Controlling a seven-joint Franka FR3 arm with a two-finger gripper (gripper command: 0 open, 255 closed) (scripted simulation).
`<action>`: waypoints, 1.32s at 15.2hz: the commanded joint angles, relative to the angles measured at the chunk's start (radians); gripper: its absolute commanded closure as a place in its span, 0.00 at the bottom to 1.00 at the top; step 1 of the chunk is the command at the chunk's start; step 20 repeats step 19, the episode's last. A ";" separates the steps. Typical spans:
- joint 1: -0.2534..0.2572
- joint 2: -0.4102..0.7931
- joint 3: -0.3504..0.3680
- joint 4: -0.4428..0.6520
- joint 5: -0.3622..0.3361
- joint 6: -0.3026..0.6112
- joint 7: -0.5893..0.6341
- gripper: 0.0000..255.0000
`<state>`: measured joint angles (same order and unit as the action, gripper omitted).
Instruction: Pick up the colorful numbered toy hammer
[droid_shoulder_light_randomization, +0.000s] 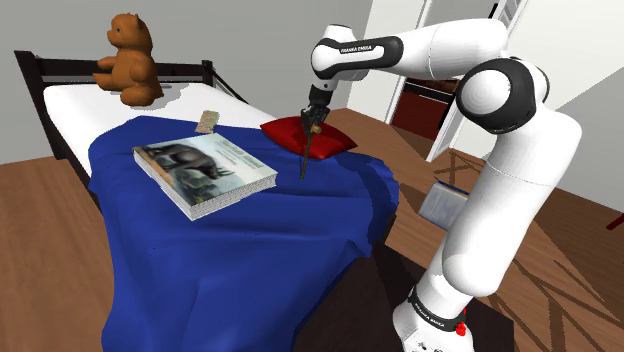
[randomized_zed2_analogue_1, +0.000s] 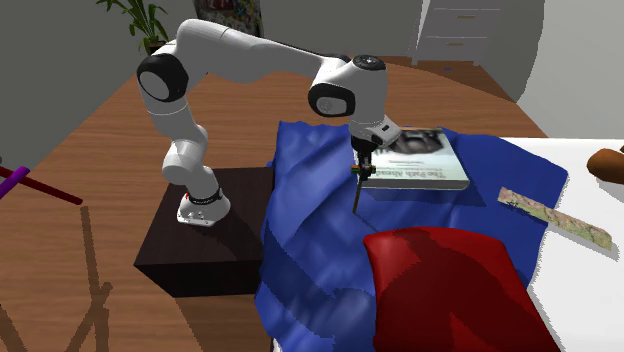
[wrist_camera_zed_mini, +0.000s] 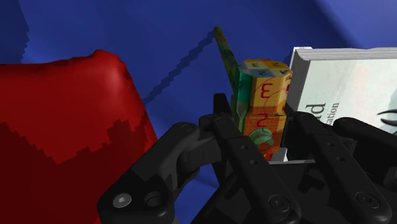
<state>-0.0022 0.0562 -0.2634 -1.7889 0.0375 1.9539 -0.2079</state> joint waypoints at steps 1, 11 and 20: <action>0.000 0.000 0.000 0.000 0.000 0.000 0.000 1.00; -0.001 0.002 -0.001 0.123 -0.001 -0.122 0.003 1.00; -0.003 0.013 -0.002 0.220 0.002 -0.208 0.003 1.00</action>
